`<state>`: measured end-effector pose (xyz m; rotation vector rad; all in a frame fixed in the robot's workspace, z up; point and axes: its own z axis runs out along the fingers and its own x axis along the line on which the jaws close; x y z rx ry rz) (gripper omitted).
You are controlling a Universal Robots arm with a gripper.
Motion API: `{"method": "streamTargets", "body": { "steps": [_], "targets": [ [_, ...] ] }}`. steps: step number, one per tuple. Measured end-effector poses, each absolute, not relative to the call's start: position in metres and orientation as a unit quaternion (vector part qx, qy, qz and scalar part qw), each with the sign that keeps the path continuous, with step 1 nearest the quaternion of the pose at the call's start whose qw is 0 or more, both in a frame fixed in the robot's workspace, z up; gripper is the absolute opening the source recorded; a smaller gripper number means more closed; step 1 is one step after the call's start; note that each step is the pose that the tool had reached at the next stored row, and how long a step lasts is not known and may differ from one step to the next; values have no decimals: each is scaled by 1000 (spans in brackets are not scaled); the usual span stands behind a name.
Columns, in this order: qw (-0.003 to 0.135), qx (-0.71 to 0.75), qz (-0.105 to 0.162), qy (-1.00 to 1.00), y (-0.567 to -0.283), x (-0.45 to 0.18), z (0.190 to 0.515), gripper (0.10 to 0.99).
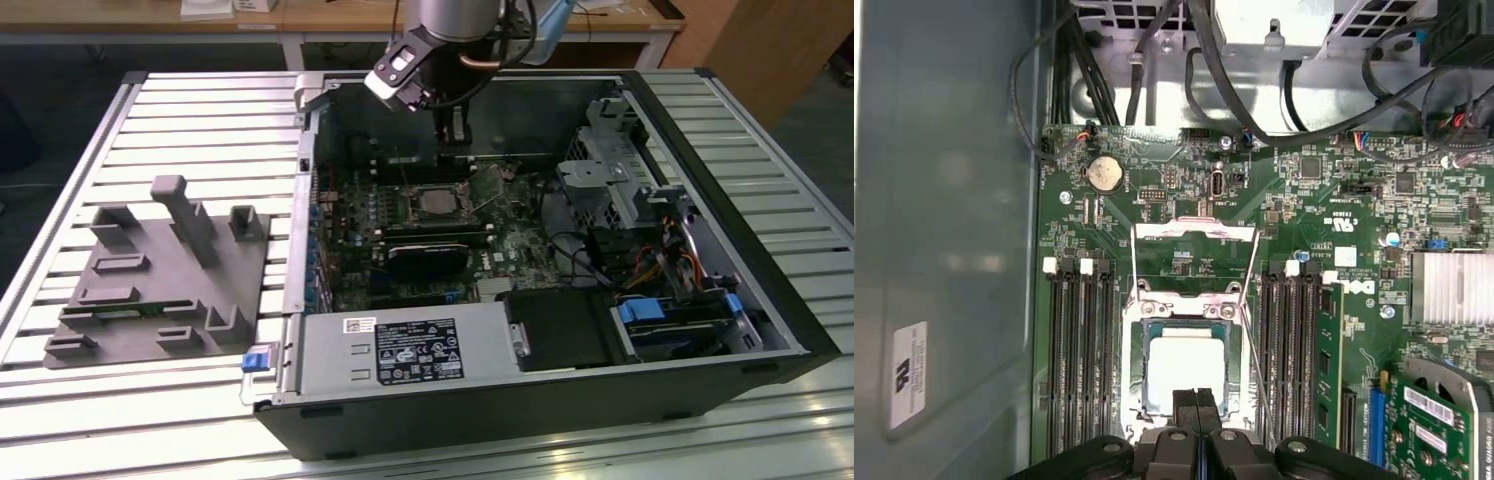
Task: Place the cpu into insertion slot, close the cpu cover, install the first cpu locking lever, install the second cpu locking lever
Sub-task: 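Close the cpu cover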
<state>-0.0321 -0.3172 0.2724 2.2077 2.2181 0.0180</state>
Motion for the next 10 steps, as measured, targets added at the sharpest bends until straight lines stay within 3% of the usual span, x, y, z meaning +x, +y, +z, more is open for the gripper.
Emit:
{"method": "streamTargets", "body": {
  "steps": [10],
  "targets": [
    [6,705,6,709,-317,-19,273,106]
  ]
}}
